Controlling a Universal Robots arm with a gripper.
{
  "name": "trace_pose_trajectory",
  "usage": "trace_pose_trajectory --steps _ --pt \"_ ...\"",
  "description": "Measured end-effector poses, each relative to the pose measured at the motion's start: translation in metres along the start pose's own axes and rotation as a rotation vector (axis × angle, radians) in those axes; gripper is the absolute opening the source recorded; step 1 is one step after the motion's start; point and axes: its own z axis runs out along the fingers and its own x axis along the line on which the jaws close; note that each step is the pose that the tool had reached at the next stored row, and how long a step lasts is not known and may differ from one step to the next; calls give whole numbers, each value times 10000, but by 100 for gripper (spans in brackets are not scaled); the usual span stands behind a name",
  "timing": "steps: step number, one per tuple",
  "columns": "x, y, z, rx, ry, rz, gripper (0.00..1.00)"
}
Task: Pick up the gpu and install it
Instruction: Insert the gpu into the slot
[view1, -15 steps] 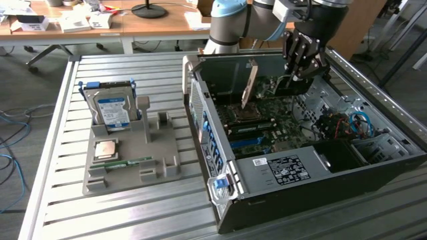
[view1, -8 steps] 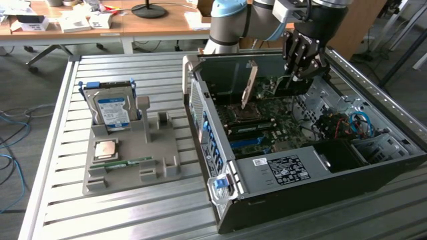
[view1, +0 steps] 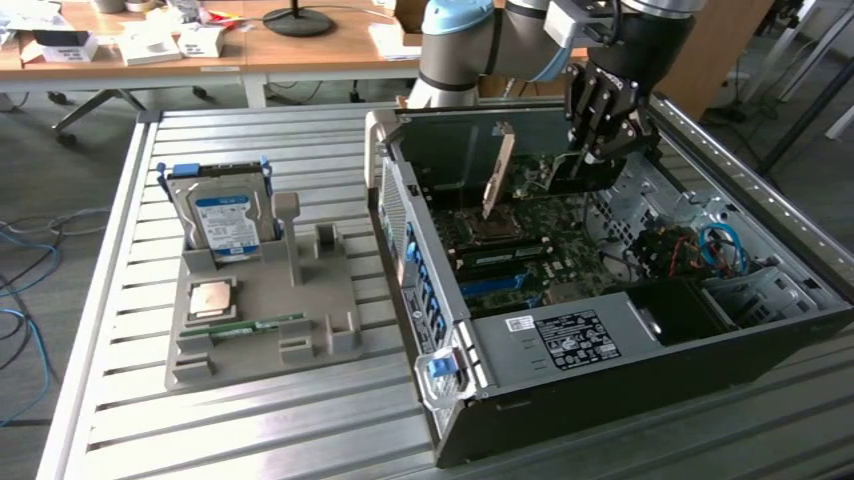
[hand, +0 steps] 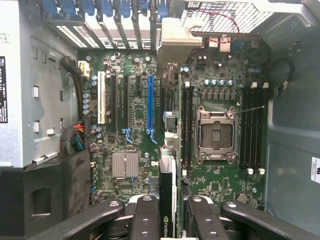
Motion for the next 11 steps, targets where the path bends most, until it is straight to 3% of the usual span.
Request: trace_pose_trajectory --steps 11 --pt "1 -1 63 0 -2 0 26"
